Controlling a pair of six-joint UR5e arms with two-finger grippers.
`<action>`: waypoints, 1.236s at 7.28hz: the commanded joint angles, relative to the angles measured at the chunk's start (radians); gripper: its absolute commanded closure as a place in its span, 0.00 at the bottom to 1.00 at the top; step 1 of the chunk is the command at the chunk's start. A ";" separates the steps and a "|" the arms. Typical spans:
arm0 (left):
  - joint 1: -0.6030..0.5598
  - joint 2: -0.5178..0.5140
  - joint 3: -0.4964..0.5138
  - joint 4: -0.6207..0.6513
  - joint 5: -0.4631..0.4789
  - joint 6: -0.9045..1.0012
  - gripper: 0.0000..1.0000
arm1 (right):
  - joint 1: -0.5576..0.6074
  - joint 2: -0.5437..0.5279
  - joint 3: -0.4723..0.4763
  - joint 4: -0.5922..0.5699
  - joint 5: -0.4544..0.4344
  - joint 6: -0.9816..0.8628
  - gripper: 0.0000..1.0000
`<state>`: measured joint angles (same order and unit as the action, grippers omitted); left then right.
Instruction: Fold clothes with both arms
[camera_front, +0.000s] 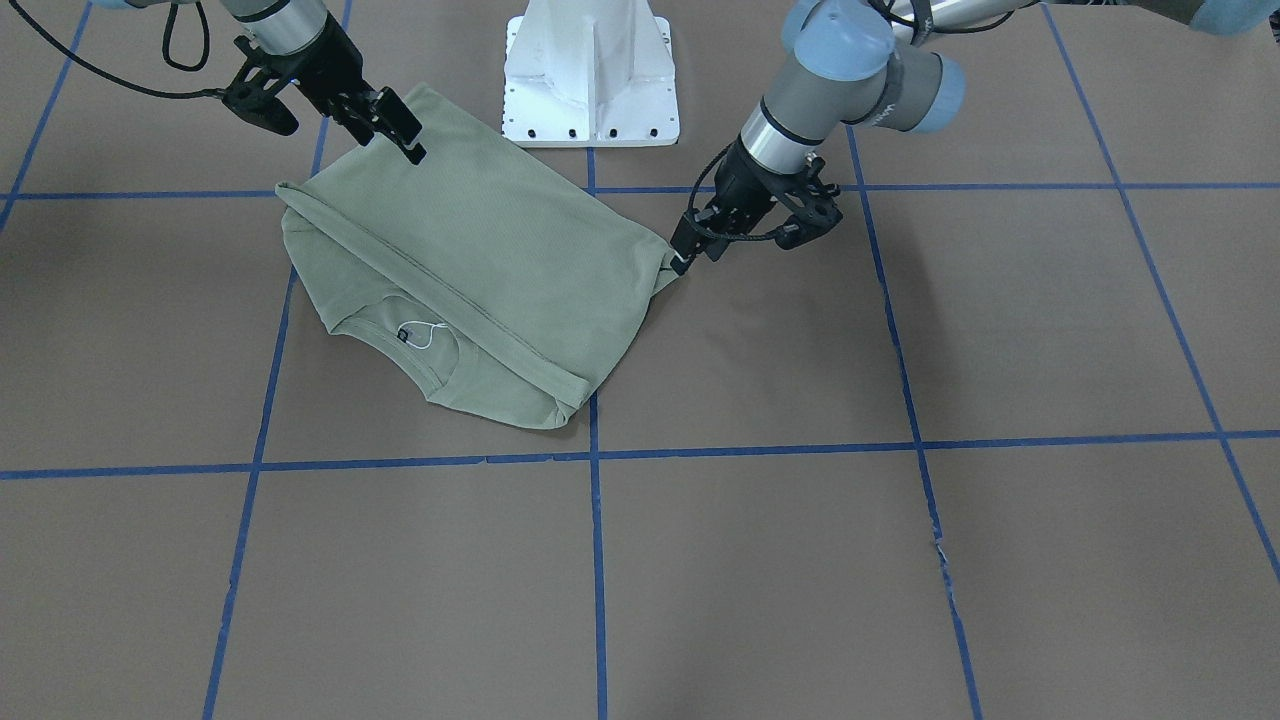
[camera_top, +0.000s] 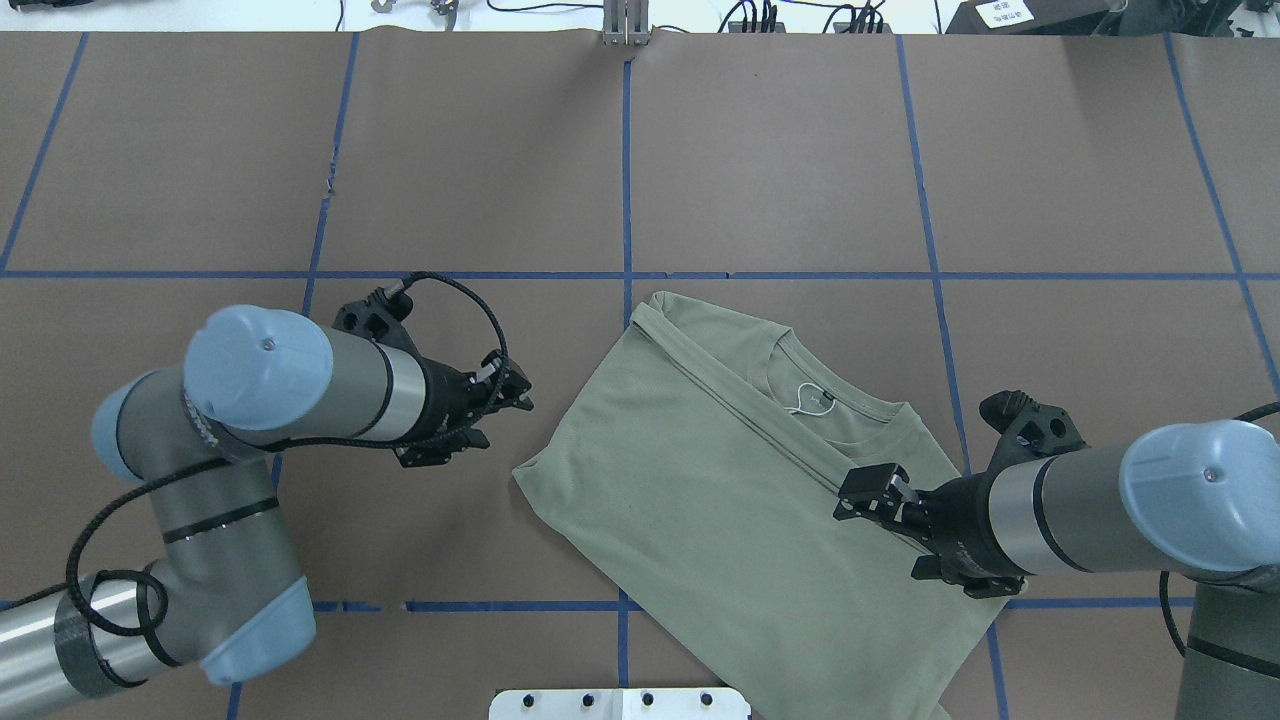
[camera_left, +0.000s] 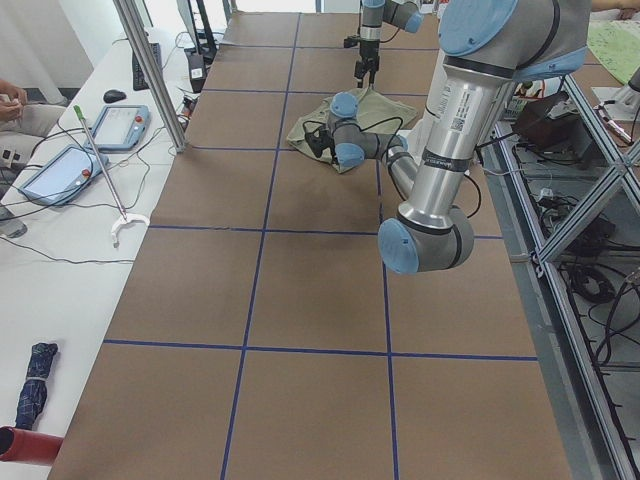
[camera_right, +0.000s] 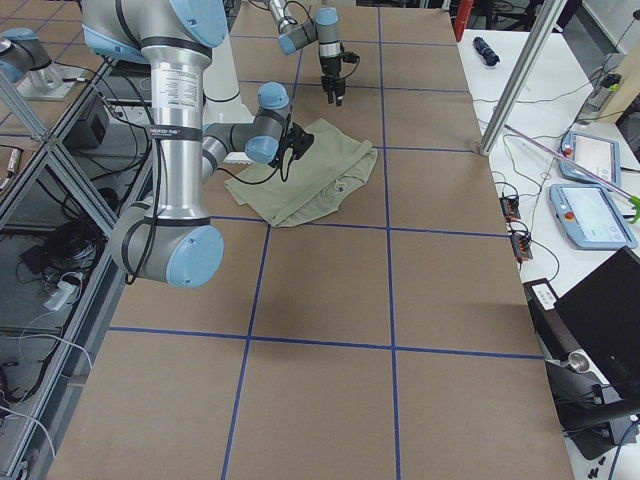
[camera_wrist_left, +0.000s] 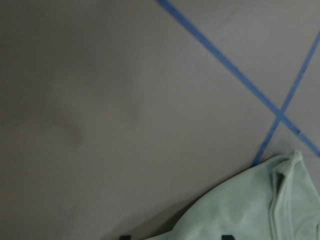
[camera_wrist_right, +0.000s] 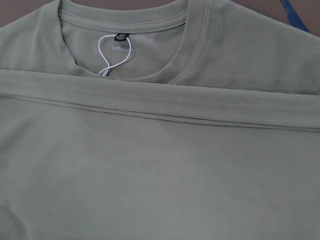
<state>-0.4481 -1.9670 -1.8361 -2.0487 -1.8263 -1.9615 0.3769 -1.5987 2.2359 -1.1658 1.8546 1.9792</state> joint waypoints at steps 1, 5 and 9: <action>0.089 -0.007 0.006 0.027 0.042 -0.013 0.33 | 0.007 0.005 -0.012 0.000 0.000 0.000 0.00; 0.134 -0.006 0.035 0.028 0.116 0.003 0.38 | 0.005 0.006 -0.025 0.000 0.000 0.000 0.00; 0.121 -0.010 0.051 0.027 0.173 0.058 1.00 | 0.007 0.006 -0.024 0.000 0.002 0.000 0.00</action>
<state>-0.3243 -1.9767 -1.7822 -2.0209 -1.6645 -1.9145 0.3834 -1.5923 2.2113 -1.1658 1.8560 1.9788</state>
